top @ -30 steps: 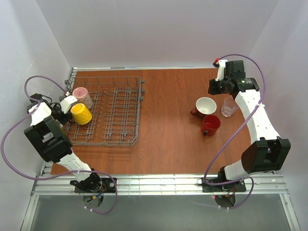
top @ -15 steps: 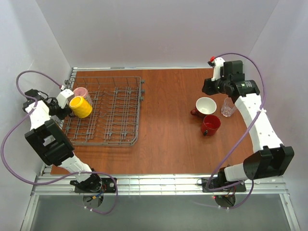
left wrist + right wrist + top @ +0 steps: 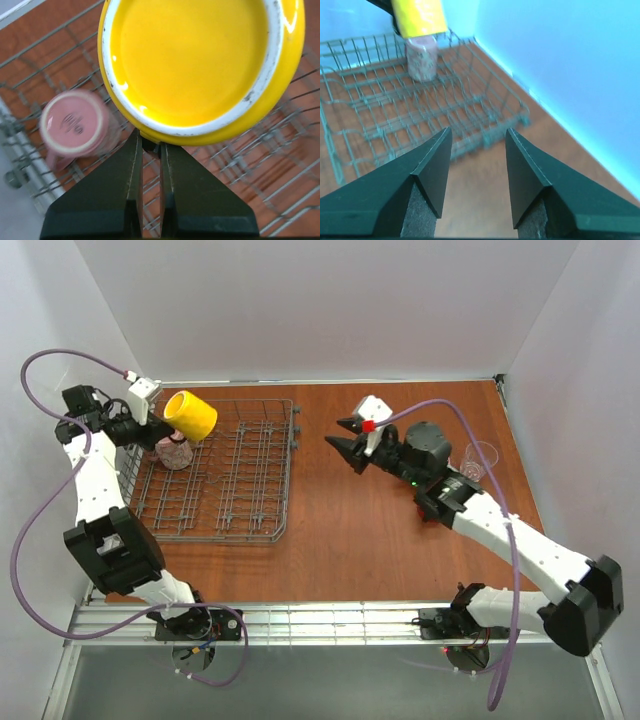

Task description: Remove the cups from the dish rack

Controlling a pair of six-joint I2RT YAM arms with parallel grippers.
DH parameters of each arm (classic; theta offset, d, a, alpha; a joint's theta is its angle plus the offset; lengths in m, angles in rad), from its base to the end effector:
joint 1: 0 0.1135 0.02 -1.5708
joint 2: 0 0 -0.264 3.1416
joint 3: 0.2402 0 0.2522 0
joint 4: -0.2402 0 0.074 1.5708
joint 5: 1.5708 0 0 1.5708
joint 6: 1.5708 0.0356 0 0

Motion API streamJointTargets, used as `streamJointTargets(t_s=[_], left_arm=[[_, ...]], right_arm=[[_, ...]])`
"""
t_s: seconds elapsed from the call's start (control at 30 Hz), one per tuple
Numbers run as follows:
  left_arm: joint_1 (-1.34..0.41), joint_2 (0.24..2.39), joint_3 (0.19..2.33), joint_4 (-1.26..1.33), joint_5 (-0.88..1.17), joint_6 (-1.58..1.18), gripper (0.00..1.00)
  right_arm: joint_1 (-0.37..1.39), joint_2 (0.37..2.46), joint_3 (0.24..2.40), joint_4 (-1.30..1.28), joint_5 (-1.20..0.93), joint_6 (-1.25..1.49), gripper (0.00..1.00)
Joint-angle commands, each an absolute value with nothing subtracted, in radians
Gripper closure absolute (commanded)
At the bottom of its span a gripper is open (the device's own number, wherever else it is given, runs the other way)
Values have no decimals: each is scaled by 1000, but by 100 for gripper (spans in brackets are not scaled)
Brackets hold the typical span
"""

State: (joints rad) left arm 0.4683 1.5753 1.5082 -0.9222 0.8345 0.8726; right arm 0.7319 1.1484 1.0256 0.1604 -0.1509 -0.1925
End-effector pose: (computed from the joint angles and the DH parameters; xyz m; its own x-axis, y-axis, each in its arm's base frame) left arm 0.3005 0.1224 0.3391 -0.4333 0.3573 -0.8274 0.6098 0.7922 0.0227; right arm 0.1983 0.1853 0.3879 0.1752 -0.0968 -0.9798 -0.7528 0.6281 -0.1967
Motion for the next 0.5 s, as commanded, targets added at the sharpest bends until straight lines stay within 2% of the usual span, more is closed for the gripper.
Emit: streamJointTargets(t_s=[0.0,0.2,0.47], left_arm=[[417,1488,1549,-940,1041,649,100],[313,1442,1502,-939,1192,488,100],[223,1368,1450,-917,1221,428,100]], right_arm=[[814,1236,1003,579,-103,-261,59],[870,1385,1014,842,-149,-221,57],[879,1566,1123,903,-189,-195,54]])
